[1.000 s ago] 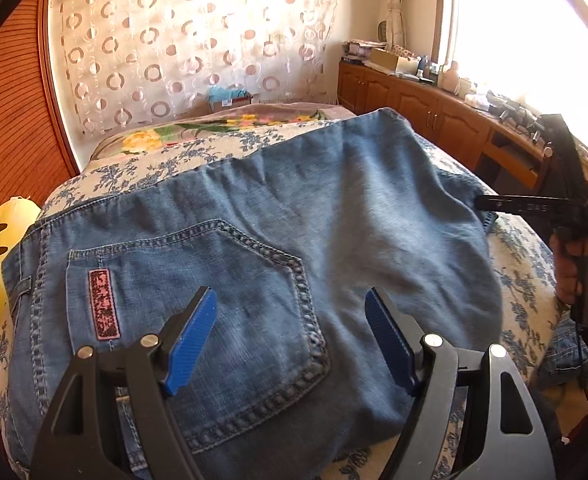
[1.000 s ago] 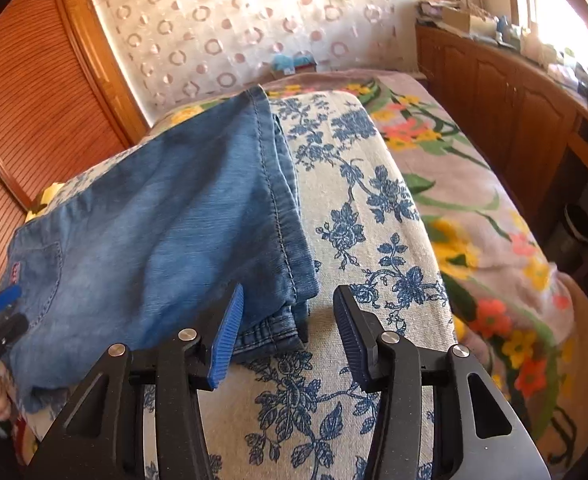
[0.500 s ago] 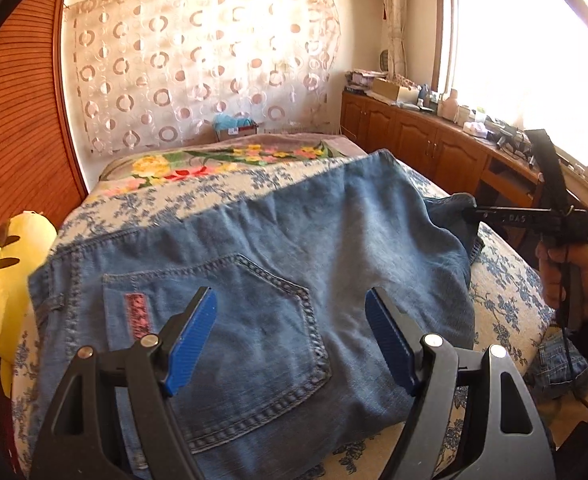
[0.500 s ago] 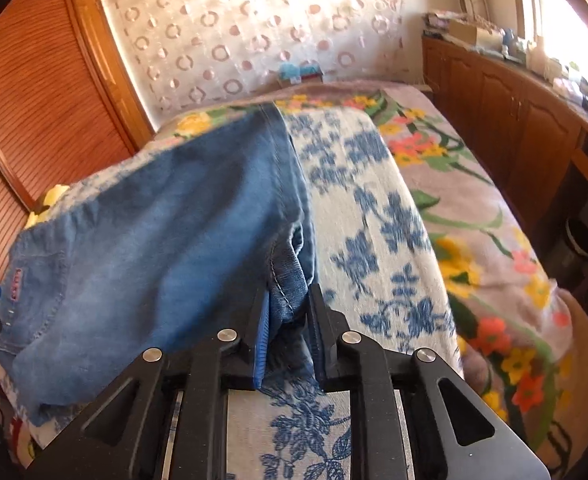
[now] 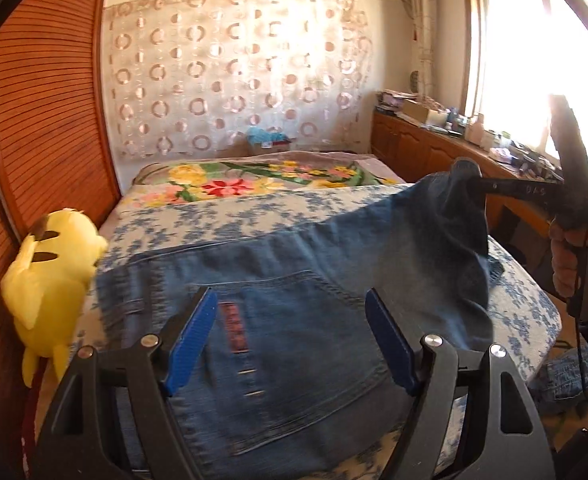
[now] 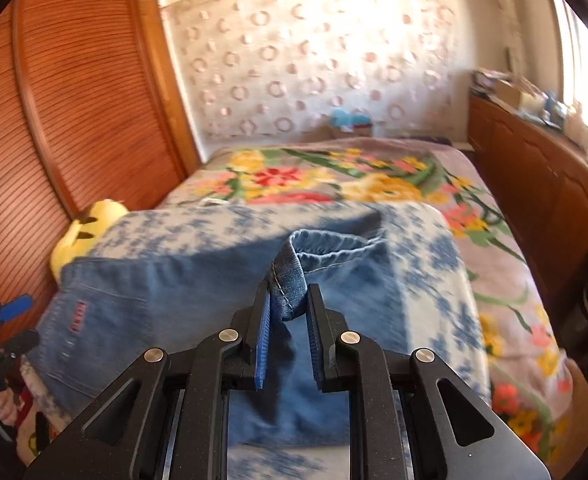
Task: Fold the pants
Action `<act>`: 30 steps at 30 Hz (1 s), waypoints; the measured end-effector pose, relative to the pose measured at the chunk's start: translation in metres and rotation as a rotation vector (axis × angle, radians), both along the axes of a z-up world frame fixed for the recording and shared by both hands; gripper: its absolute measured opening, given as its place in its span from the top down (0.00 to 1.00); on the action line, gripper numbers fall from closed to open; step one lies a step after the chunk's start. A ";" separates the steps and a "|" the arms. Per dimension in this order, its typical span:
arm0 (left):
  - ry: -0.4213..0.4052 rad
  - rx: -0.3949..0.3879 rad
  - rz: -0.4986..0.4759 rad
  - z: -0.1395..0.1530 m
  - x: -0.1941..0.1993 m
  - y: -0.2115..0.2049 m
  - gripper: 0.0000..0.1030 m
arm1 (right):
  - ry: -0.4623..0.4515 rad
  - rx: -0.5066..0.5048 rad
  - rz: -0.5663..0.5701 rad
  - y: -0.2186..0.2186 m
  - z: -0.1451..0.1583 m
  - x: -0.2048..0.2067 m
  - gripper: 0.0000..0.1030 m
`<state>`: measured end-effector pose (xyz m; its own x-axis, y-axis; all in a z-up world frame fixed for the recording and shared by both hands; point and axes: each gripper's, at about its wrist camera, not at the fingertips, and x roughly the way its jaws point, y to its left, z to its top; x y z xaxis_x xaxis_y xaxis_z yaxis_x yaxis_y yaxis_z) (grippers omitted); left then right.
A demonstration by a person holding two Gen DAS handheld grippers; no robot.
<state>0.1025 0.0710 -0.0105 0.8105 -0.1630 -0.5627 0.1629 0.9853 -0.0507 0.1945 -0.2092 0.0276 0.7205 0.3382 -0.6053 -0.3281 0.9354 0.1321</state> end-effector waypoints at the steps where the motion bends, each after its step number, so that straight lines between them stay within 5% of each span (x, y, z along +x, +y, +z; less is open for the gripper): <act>1: -0.002 0.003 0.011 0.001 -0.001 0.006 0.25 | -0.007 0.004 0.018 0.009 0.004 0.000 0.86; 18: -0.005 -0.016 0.199 -0.005 -0.025 0.108 0.25 | -0.008 0.075 0.453 0.206 0.042 -0.029 0.86; 30: 0.024 -0.006 0.186 -0.022 -0.020 0.104 0.25 | 0.012 0.016 0.448 0.187 0.011 -0.036 0.65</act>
